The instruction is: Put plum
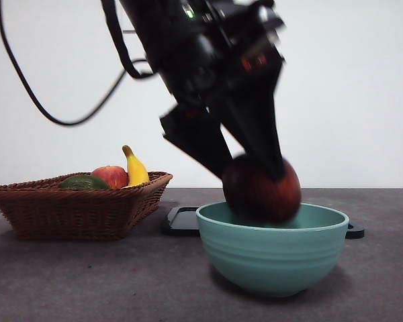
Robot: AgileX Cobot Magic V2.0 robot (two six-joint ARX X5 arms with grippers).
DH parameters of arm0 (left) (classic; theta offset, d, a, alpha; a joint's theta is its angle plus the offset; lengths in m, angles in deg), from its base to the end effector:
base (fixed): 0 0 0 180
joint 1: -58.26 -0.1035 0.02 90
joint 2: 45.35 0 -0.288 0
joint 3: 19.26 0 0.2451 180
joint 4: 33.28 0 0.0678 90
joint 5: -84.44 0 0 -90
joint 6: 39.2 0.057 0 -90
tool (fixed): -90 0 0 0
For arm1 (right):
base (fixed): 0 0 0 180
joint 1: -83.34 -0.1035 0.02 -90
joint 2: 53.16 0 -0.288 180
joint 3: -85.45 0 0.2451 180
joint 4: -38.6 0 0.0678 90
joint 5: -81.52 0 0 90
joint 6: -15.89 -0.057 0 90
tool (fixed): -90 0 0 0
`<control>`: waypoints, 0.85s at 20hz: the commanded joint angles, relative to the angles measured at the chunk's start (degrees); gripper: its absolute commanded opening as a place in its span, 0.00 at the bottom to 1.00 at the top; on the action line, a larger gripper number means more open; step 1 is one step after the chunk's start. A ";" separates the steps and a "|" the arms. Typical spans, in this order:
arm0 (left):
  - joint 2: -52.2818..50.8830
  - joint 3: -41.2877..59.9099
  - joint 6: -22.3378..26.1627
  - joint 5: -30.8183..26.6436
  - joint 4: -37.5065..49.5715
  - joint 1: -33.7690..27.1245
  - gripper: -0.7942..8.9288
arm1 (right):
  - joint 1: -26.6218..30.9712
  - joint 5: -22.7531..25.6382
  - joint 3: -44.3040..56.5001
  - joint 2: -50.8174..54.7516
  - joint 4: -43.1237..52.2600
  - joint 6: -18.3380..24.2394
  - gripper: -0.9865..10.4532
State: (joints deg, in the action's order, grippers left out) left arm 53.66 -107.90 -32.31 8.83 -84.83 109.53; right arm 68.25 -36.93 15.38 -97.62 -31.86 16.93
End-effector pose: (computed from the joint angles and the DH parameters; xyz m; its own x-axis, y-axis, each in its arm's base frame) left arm 0.2167 -0.2929 0.2353 0.0914 -0.5112 -0.8546 0.8891 0.4285 -0.1612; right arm 0.1079 0.0572 0.3280 0.4778 0.6222 -0.6201 -0.5673 0.7575 0.3231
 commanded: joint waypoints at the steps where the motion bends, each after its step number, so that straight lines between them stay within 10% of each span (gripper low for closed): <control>1: 3.28 -0.87 1.73 -1.31 1.05 1.64 0.33 | -0.26 0.02 -1.14 -0.39 0.52 -0.57 0.48; 17: 7.48 -1.18 2.47 -2.80 1.16 3.45 0.47 | -0.26 0.02 -1.14 -0.39 0.52 -0.55 0.48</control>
State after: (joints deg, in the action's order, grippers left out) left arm 59.82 -107.92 -30.06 6.18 -83.89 112.39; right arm 68.25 -36.93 15.38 -97.62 -31.86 16.93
